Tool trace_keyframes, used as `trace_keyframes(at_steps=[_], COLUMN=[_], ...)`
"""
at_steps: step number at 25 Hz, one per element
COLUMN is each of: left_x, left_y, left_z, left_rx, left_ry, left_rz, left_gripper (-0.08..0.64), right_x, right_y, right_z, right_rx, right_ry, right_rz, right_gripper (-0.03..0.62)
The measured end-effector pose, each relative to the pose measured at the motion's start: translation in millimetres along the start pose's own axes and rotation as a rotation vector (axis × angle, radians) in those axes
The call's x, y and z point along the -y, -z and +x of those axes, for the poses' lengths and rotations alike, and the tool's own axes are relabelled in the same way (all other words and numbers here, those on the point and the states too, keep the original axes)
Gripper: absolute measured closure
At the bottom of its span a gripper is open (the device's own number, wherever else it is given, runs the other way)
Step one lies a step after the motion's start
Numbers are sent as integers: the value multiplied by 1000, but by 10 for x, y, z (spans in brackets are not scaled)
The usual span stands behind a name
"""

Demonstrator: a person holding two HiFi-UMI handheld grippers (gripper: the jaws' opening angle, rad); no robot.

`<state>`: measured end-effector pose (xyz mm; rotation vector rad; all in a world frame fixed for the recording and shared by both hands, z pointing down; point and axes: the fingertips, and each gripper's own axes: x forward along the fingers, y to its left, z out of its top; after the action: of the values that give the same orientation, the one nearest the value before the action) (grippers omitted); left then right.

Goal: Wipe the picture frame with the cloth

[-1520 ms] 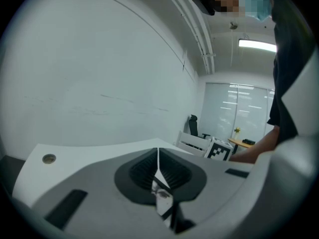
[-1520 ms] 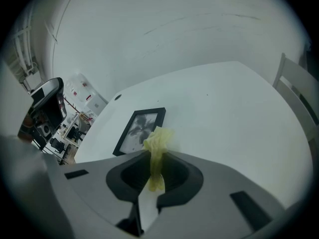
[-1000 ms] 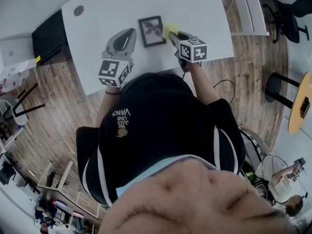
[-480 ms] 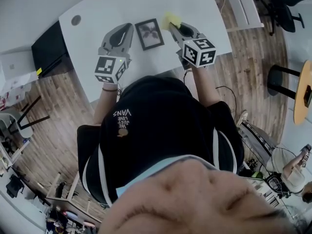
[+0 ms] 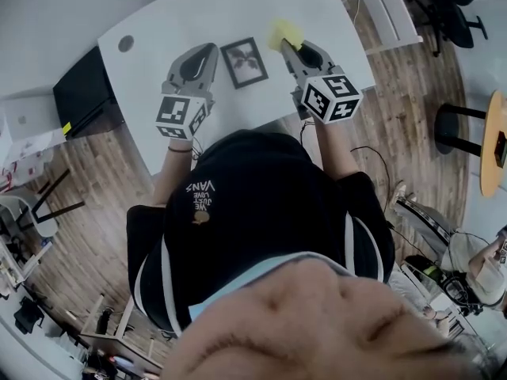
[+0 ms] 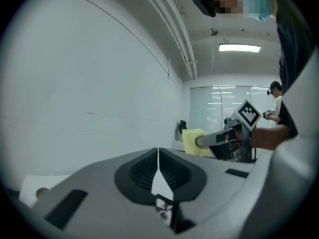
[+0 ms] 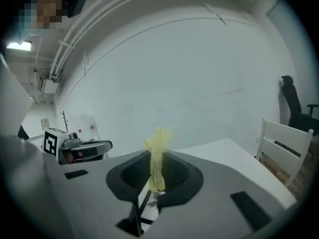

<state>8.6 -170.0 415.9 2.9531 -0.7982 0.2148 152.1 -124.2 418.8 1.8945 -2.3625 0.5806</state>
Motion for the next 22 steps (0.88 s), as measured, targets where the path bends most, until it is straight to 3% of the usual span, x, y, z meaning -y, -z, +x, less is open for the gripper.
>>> trace_keyframes(at_steps=[22], left_x=[-75], left_y=[50], left_z=[-91], left_rx=[-5], left_ry=[-2], left_rz=[-1], left_gripper=[541], right_x=[-222], right_y=[117], right_z=[-39], right_rx=[28], right_ry=[12], right_rz=[-31], right_gripper=[546])
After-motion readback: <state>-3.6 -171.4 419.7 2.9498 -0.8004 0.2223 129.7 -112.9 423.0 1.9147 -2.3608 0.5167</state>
